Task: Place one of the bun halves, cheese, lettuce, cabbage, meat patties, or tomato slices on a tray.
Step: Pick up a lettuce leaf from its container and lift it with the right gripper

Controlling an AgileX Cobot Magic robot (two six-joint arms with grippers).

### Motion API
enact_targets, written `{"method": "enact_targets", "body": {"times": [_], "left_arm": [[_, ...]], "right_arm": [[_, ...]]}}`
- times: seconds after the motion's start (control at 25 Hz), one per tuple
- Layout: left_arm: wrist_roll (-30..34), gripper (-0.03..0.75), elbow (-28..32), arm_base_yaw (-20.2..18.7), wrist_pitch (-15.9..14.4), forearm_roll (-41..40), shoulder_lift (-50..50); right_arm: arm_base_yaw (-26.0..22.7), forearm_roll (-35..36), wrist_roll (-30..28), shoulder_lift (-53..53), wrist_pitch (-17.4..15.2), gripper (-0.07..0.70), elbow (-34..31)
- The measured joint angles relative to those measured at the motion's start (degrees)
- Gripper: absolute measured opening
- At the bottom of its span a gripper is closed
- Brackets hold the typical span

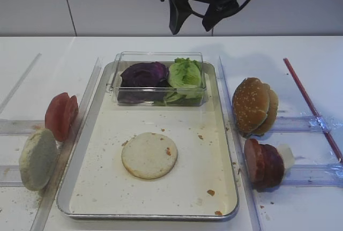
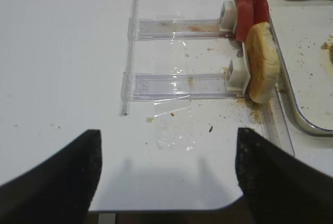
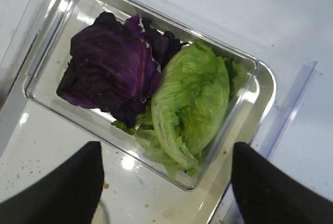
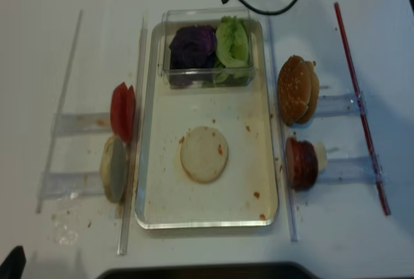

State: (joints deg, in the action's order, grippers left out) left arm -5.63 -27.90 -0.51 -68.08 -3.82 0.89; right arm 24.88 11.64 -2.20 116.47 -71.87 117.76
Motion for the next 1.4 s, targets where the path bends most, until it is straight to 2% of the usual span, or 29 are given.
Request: {"method": "enact_targets", "body": {"times": [0.2,0.72,1.2,1.4], "left_arm": [[0.0,0.491,0.0,0.0,0.0,0.0,0.0],[0.0,0.491,0.0,0.0,0.0,0.0,0.0],[0.0,0.491,0.0,0.0,0.0,0.0,0.0],[0.0,0.491,0.0,0.0,0.0,0.0,0.0]], "right_arm": [[0.0,2.9,-1.2,2.1,0.0,0.516,1.1],[0.0,4.5,-1.7,8.4,0.2,0.516,4.8],[0.0,4.8,-4.1,12.3,0.4,0.516,5.5],[0.0,2.7,-4.4,12.3,0.6,0.516,5.5]]}}
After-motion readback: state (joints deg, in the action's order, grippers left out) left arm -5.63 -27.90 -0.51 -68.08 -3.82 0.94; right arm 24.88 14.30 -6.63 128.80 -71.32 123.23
